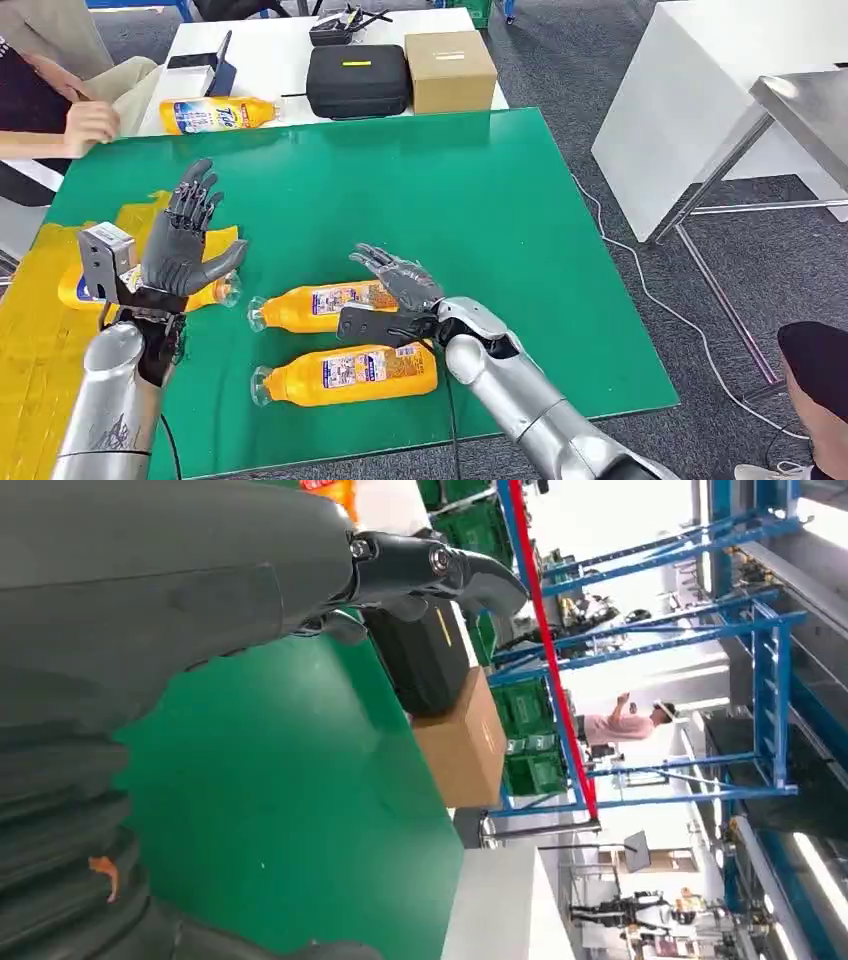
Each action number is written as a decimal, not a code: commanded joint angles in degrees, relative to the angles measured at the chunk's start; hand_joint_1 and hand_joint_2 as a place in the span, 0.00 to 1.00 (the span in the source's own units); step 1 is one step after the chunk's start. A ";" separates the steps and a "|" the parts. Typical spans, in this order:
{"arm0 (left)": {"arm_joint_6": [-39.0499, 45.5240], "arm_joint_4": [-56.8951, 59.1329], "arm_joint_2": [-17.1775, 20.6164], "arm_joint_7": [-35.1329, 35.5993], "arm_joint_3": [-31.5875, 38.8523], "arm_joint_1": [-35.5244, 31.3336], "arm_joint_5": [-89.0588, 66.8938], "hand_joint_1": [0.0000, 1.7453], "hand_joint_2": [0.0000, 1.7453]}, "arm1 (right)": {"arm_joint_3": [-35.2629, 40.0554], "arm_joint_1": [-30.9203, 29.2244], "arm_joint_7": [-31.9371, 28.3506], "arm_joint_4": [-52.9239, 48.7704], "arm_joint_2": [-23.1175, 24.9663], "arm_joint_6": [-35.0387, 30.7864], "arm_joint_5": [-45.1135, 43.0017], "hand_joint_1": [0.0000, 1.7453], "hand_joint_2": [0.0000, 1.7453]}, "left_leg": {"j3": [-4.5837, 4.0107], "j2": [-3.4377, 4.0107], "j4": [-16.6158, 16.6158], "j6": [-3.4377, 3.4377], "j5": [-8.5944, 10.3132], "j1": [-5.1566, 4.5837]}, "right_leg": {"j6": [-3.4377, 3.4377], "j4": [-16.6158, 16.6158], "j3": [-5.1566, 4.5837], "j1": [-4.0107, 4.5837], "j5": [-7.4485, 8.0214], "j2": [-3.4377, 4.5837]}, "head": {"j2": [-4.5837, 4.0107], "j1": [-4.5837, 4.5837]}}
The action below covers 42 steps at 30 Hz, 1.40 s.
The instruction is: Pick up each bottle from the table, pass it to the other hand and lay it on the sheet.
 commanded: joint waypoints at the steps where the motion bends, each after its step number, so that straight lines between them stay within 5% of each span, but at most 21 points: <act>1: 0.10 5.01 0.31 0.06 2.10 -1.54 0.10 0.00 1.00 | 3.93 -3.93 0.10 8.06 -1.14 -0.58 -0.76 0.00 1.00 | 0.18 0.06 -0.08 -0.07 -0.03 0.00 | -0.01 -0.06 0.16 0.00 -0.02 -0.02 | 0.02 0.00; 9: 0.26 5.03 0.17 -0.02 2.12 -1.62 -0.11 0.00 1.00 | 4.34 -4.69 1.10 9.82 -0.74 -1.36 -0.29 0.00 1.00 | 0.16 0.03 -0.07 -0.09 -0.03 0.01 | -0.01 -0.05 0.15 0.01 -0.03 -0.04 | 0.02 0.00; 18: 0.67 3.98 -0.31 -0.47 0.78 -1.01 -1.66 0.00 1.00 | 5.09 -9.24 6.63 23.38 2.23 -8.63 5.92 0.00 1.00 | 0.23 0.08 -0.08 -0.11 -0.04 0.00 | -0.01 -0.06 0.20 0.01 -0.03 -0.01 | 0.00 0.00; 36: 0.66 5.20 -2.07 -0.43 -1.10 -2.40 -1.53 0.00 1.00 | 3.64 -13.14 9.19 34.23 6.08 -8.75 10.60 0.00 1.00 | 0.10 -0.04 -0.01 -0.07 -0.01 0.00 | -0.01 0.00 0.09 0.01 -0.04 -0.11 | 0.00 0.00; 37: 0.63 5.22 -2.17 -0.44 -1.13 -2.41 -1.46 0.00 1.00 | 3.77 -13.29 9.22 34.90 6.24 -8.40 10.94 0.04 1.00 | 0.20 -0.08 -0.05 -0.12 -0.03 0.00 | -0.01 -0.02 0.20 0.01 -0.08 -0.20 | 0.00 0.00; 38: 0.61 5.15 -2.23 -0.47 -1.25 -2.34 -1.41 0.00 1.00 | 4.00 -13.34 9.29 35.59 6.37 -7.91 11.33 0.18 1.00 | 0.11 -0.04 -0.02 -0.08 -0.01 0.02 | -0.01 -0.02 0.10 0.03 -0.04 -0.12 | 0.00 0.00; 40: 0.63 5.03 -2.27 -0.50 -1.34 -2.02 -1.36 0.00 1.00 | 4.28 -13.09 9.33 36.33 6.40 -7.72 11.91 0.68 1.00 | 0.12 -0.03 -0.04 -0.07 -0.01 0.01 | -0.01 -0.03 0.11 0.02 -0.04 -0.10 | 0.00 0.00; 42: 0.61 5.01 -2.21 -0.54 -1.29 -1.74 -1.29 0.00 1.00 | 4.37 -12.79 9.25 36.44 6.47 -7.83 12.00 0.84 1.00 | 0.27 -0.02 -0.08 -0.13 -0.05 0.02 | -0.01 -0.06 0.25 0.03 -0.08 -0.14 | 0.02 0.00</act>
